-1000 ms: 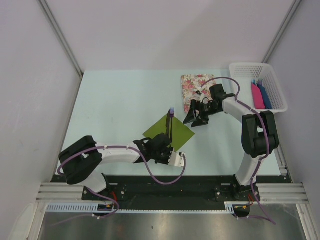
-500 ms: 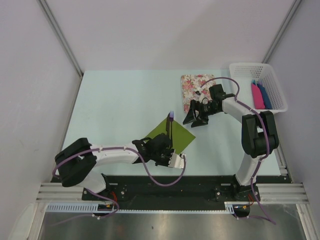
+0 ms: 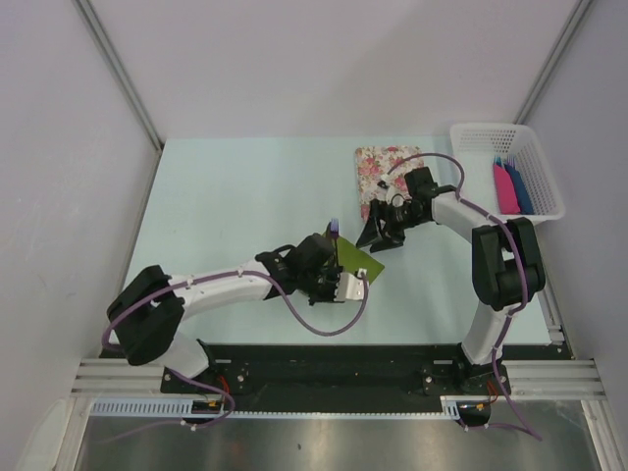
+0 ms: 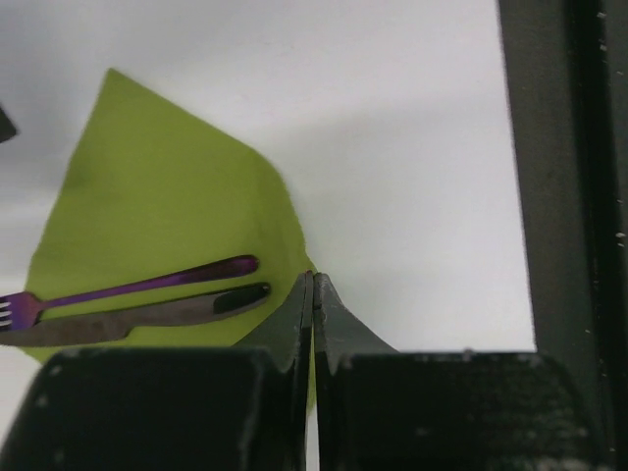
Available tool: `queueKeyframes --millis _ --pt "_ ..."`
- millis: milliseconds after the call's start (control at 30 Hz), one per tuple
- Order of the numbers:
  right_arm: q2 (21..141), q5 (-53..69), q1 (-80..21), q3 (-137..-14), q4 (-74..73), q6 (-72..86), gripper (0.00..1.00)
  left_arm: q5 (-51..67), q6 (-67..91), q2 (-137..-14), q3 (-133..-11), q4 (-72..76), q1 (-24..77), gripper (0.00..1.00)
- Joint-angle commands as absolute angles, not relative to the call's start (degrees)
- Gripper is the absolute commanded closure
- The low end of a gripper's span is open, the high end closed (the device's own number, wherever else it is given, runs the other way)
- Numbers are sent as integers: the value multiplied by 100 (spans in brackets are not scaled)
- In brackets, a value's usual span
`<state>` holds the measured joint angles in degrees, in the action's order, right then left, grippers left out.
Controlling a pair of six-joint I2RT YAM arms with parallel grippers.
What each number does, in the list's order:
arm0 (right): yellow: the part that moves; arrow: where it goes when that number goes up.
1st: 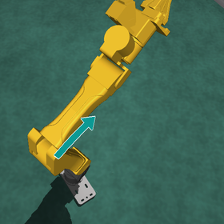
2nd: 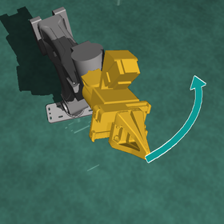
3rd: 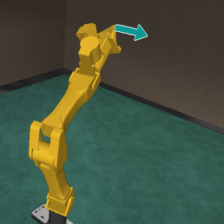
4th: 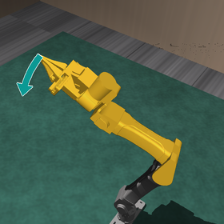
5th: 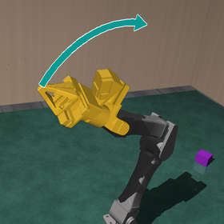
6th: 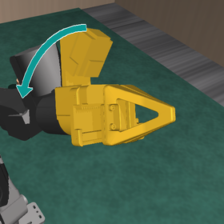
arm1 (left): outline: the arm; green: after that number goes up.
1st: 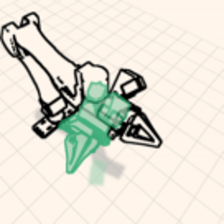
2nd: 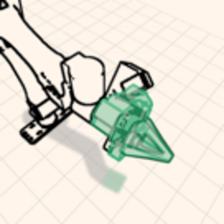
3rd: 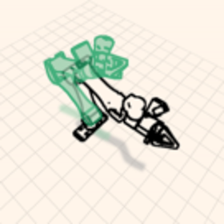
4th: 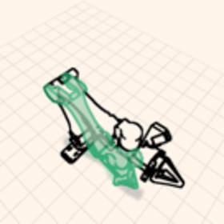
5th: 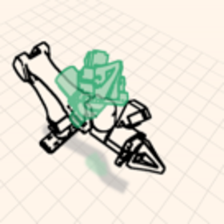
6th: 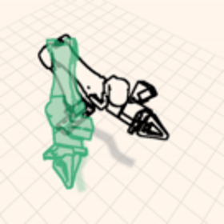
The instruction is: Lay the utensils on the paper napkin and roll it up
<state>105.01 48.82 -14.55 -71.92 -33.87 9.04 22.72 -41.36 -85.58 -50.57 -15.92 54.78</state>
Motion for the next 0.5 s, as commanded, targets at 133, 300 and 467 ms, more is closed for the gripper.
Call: queueKeyframes --millis 133,300,467 --pt "10521 5053 -1485 -7023 -3147 1098 47 2549 -4052 -8982 -5598 -1451 4957 100" --pt "10564 5141 -1494 -6882 -3024 1239 56 2601 -4043 -9307 -5809 -1424 4685 100" --pt "10670 5361 -1520 -6742 -2927 1344 65 2584 -4104 -9536 -5950 -1318 4448 100"
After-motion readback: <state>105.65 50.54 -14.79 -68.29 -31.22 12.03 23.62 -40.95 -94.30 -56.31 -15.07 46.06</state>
